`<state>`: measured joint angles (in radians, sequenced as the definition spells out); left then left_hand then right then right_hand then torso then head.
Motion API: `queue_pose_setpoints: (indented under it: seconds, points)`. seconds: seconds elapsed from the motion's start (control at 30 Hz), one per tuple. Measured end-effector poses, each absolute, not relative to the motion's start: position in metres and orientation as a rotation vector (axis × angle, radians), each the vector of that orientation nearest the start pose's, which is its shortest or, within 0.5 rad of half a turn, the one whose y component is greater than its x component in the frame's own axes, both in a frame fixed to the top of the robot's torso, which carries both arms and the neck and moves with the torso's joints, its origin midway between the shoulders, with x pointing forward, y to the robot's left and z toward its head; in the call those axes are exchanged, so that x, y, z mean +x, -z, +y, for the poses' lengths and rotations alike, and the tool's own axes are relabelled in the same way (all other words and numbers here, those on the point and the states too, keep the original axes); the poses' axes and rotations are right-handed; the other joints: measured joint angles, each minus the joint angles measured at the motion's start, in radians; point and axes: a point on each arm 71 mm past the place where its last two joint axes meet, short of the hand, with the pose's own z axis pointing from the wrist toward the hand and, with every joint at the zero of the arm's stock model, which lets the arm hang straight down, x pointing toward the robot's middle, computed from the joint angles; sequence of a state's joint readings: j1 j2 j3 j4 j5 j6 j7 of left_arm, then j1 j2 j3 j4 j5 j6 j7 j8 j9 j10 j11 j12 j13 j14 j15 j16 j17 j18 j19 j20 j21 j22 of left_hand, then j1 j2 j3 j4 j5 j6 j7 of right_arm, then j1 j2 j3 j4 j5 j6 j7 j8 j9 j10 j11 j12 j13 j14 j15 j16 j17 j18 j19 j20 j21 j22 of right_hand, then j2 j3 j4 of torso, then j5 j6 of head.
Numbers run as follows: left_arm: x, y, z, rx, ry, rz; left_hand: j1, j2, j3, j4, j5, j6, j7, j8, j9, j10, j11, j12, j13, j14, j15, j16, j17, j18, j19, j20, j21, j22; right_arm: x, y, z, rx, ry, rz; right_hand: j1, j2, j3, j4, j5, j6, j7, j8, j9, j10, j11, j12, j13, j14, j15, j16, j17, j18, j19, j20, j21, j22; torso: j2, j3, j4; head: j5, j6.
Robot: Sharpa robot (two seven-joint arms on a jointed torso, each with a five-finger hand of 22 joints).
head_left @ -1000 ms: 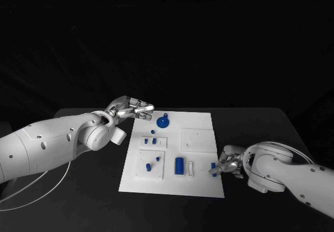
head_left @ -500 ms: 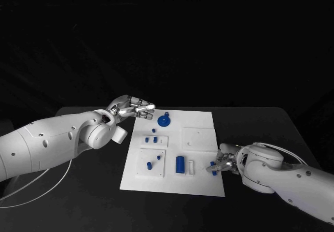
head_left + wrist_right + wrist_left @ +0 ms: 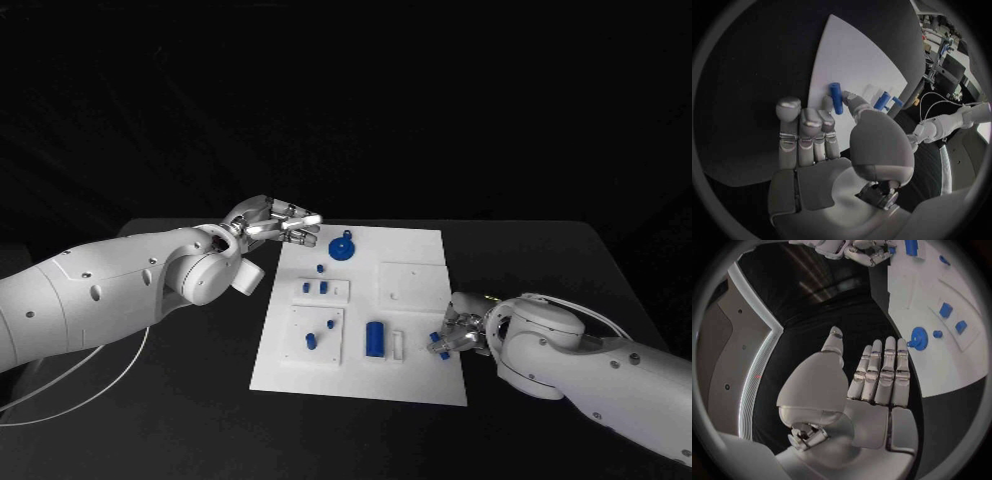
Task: Assemble the parts on the task board
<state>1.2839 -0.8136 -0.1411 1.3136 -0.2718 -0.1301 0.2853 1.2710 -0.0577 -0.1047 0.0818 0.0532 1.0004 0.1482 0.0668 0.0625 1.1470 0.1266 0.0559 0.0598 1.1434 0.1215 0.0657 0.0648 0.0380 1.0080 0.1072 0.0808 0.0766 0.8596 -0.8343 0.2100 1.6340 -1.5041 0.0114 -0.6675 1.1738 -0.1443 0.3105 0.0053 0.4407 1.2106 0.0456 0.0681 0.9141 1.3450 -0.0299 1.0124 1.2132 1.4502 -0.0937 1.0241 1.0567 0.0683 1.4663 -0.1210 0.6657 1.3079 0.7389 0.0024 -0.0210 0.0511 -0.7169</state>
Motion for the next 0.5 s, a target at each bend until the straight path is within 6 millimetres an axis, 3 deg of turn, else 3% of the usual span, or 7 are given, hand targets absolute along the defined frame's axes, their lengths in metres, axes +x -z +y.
queue_pose_setpoints:
  seconds: [0.03,0.1,0.27,0.5]
  points:
    - [0.5228,0.188,0.2475,-0.817,1.349,1.661,0.0,0.0,0.0,0.0,0.0,0.0,0.0,0.0,0.0,0.0,0.0,0.0,0.0,0.0,0.0,0.0,0.0,0.0,0.0,0.0,0.0,0.0,0.431,0.269,-0.1988,0.128,-0.248,2.162,-0.012,0.012,0.02,-0.017,0.02,-0.011,0.002,-0.006,0.039,-0.003,0.003,0.0,-0.001,-0.001,0.001,0.0,0.0,0.0,-0.003,0.003,0.0,0.0,0.0,0.0002,-0.0002,0.0,-0.001]
    - [0.5228,0.1881,0.2477,-0.819,1.349,1.662,0.0,0.0,0.0,0.0,0.0,0.0,0.0,0.0,0.0,0.0,0.0,0.0,0.0,0.0,0.0,0.0,0.0,0.0,0.0,0.0,0.0,0.0,0.4304,0.2693,-0.1998,0.15,-0.258,2.165,-0.028,0.028,0.036,-0.014,0.044,-0.015,0.005,-0.007,0.04,-0.005,0.005,0.0,-0.001,-0.002,0.002,0.0,0.0,0.0,-0.003,0.004,0.004,0.0,0.0,0.0005,-0.0002,0.001,-0.001]
    - [0.5226,0.1883,0.2479,-0.822,1.349,1.666,0.0,0.0,0.0,0.0,0.0,0.0,0.0,0.0,0.0,0.0,0.0,0.0,0.0,0.0,0.0,0.0,0.0,0.0,0.0,0.0,0.0,0.0,0.4287,0.2697,-0.2031,0.218,-0.283,2.17,-0.03,0.03,0.053,0.003,0.101,-0.026,0.013,-0.013,0.04,-0.005,0.005,0.008,-0.001,-0.002,0.002,0.0,-0.001,0.0,0.0,0.007,0.008,0.0,0.0,0.0008,-0.0003,0.002,-0.002]
    - [0.5224,0.1887,0.2475,-0.824,1.349,1.671,0.0,0.0,0.0,0.0,0.0,0.0,0.0,0.0,0.0,0.0,0.0,0.0,0.0,0.0,0.0,0.0,0.0,0.0,0.0,0.0,0.0,0.0,0.4236,0.2725,-0.2032,0.315,-0.331,2.186,-0.033,0.033,0.058,0.008,0.126,-0.033,0.016,-0.008,0.025,-0.005,0.005,0.009,-0.004,-0.003,0.003,0.0,-0.001,-0.001,0.0,0.007,0.008,0.0,0.0,0.0005,-0.0001,0.003,-0.002]
